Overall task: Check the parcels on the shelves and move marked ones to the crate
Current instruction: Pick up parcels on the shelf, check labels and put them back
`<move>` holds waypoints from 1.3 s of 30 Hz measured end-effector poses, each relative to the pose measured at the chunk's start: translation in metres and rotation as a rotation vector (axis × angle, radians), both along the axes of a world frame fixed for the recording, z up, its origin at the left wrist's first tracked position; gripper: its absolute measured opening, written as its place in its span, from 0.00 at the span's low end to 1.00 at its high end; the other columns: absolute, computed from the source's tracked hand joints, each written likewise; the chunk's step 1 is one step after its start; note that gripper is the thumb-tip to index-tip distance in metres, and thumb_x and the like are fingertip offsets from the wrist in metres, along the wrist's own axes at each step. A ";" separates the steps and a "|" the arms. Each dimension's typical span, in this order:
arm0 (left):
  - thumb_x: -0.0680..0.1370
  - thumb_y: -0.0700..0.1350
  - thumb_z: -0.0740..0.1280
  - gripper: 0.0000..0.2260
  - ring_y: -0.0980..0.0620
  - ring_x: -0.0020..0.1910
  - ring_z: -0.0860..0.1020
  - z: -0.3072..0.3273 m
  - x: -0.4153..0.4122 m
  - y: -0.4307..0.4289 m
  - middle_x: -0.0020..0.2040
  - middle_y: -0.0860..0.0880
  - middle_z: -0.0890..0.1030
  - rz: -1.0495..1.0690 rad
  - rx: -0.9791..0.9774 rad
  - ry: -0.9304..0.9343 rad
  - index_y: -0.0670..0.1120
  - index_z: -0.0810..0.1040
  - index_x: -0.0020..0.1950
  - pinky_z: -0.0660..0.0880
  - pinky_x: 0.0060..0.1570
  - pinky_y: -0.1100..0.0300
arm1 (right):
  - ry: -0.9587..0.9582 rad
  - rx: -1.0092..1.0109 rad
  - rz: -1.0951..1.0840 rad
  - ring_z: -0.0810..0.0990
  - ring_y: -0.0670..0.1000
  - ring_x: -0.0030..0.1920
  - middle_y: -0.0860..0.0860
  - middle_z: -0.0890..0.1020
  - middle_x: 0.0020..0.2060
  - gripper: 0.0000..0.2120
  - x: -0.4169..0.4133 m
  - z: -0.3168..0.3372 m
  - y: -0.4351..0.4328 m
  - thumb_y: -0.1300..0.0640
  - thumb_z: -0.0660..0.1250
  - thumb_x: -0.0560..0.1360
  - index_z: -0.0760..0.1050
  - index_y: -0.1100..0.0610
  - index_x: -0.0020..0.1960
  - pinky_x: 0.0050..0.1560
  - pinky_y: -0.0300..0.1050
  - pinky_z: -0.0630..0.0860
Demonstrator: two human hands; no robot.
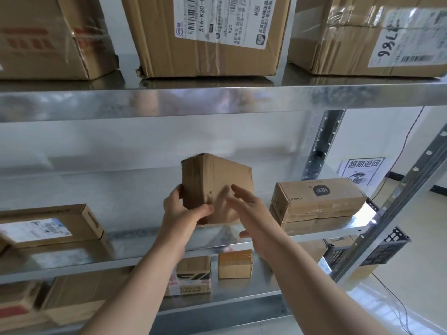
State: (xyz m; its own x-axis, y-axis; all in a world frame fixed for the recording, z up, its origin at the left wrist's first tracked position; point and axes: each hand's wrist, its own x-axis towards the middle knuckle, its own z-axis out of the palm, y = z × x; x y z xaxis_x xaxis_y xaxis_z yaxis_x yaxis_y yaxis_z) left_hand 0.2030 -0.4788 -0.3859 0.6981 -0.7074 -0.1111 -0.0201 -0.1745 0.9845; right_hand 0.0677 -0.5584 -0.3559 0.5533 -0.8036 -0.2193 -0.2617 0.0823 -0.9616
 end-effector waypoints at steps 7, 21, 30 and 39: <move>0.67 0.42 0.81 0.40 0.51 0.60 0.77 -0.001 -0.016 0.001 0.63 0.51 0.75 -0.058 -0.095 -0.080 0.54 0.63 0.72 0.78 0.51 0.63 | -0.103 0.202 0.013 0.76 0.45 0.47 0.37 0.75 0.49 0.25 0.007 0.005 0.013 0.42 0.64 0.82 0.63 0.40 0.77 0.60 0.63 0.80; 0.83 0.42 0.61 0.11 0.58 0.56 0.81 0.001 -0.027 0.010 0.59 0.54 0.82 -0.155 -0.193 -0.012 0.52 0.75 0.63 0.77 0.50 0.68 | -0.104 -0.105 -0.175 0.78 0.50 0.60 0.52 0.72 0.63 0.44 0.011 -0.018 0.011 0.48 0.84 0.61 0.65 0.47 0.71 0.59 0.51 0.81; 0.85 0.42 0.58 0.12 0.59 0.57 0.81 0.000 -0.030 0.009 0.58 0.54 0.83 -0.146 -0.171 -0.011 0.52 0.77 0.63 0.75 0.61 0.61 | -0.126 -0.127 -0.258 0.78 0.51 0.59 0.49 0.75 0.57 0.41 0.003 -0.026 0.003 0.48 0.82 0.59 0.61 0.49 0.63 0.60 0.55 0.80; 0.85 0.47 0.57 0.16 0.64 0.57 0.73 0.007 -0.011 0.002 0.63 0.58 0.75 0.060 -0.209 0.016 0.50 0.70 0.73 0.70 0.47 0.77 | -0.179 0.051 -0.188 0.81 0.50 0.50 0.50 0.78 0.53 0.26 -0.011 -0.024 -0.011 0.59 0.74 0.74 0.65 0.51 0.66 0.36 0.40 0.82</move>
